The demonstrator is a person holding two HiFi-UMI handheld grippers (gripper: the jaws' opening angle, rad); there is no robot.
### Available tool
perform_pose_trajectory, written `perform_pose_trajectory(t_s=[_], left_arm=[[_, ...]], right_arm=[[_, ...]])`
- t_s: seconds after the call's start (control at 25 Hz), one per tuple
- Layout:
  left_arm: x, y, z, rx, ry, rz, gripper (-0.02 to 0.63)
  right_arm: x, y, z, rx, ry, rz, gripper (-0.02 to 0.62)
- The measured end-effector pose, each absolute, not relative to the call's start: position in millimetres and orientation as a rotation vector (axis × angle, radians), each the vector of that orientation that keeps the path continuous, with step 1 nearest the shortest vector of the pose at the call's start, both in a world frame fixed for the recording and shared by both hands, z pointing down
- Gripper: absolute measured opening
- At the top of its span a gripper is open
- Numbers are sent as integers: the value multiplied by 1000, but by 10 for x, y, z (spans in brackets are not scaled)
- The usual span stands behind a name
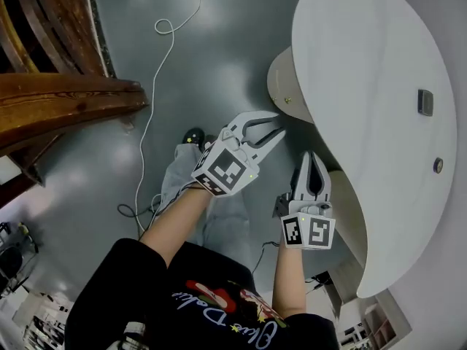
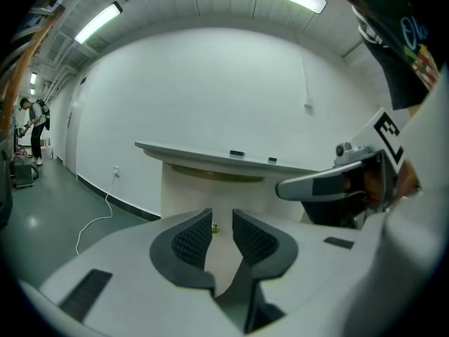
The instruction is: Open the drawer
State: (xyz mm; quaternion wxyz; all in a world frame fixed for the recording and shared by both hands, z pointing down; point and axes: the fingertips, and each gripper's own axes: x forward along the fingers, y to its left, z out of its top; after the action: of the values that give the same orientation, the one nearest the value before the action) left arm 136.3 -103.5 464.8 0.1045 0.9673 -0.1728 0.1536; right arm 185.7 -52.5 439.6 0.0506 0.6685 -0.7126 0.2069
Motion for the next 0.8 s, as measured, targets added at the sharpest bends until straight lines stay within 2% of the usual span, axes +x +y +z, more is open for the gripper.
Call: perform_pose_trajectory(t_s=[0.36,0.8], left_arm=[[1685,-1239,5189,2853,-491,434,86],[1984,-1317,5570,2855,-490,507,128]], right_arm=[[1932,-488,4789,2055,-2090,670,0],[1988,-506,4806,2097,-2083,656,0]])
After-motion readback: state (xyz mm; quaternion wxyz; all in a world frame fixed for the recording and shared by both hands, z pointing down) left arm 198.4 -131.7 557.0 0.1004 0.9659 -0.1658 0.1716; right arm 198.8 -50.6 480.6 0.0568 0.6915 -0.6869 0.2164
